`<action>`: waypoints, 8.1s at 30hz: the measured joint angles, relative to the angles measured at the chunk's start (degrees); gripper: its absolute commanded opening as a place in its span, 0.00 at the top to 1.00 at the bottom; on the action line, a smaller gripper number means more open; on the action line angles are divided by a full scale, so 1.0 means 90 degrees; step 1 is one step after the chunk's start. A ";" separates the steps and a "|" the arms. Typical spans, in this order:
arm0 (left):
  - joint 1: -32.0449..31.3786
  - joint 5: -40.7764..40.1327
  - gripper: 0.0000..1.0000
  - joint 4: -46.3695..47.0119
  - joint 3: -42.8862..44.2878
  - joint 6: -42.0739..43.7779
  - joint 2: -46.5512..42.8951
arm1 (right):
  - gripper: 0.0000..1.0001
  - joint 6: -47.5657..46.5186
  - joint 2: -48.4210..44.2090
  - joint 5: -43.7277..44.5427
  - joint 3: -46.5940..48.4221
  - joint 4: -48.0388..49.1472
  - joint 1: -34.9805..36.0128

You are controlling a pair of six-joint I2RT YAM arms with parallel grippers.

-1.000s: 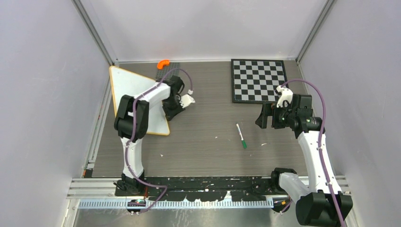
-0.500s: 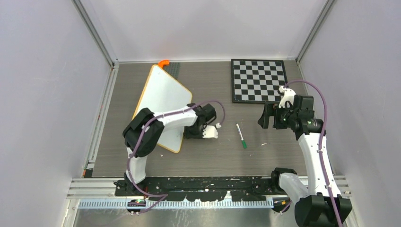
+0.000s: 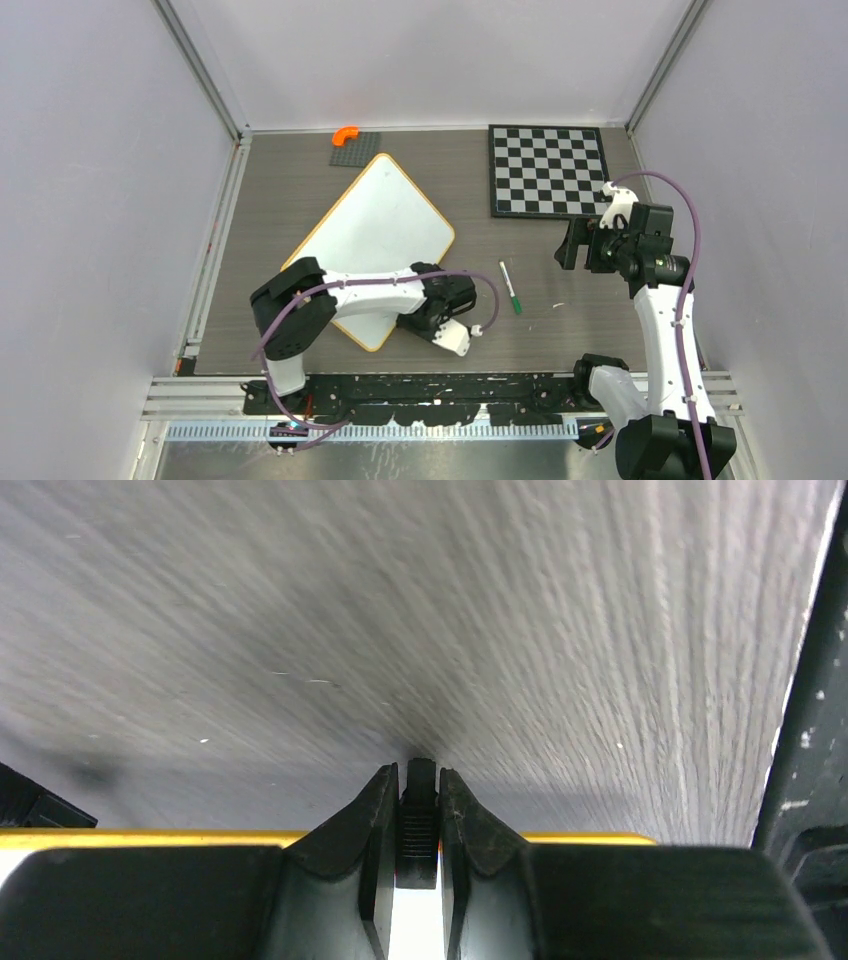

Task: Write a sentence on the whiteboard
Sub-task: Move the whiteboard to the center of the board, then open the whiteboard marker at the center of the board.

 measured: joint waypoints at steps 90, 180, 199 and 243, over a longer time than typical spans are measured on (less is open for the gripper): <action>0.4571 0.1059 0.00 -0.0372 0.2854 -0.5515 -0.4279 | 1.00 0.1083 0.6521 0.1962 0.3262 -0.0585 0.3791; 0.2829 0.5792 1.00 -0.2652 0.4192 -0.1821 -0.1338 | 0.55 0.2577 0.2441 -0.4189 0.3733 -0.0415 0.3922; 0.2807 0.5955 1.00 -0.2664 0.4391 -0.2465 -0.1214 | 0.68 0.2531 0.2450 -0.3978 0.3745 -0.0372 0.4019; 0.3070 0.5678 0.58 -0.1758 0.4116 -0.3359 -0.1569 | 1.00 0.2645 0.2450 -0.3570 0.3784 -0.0138 0.4048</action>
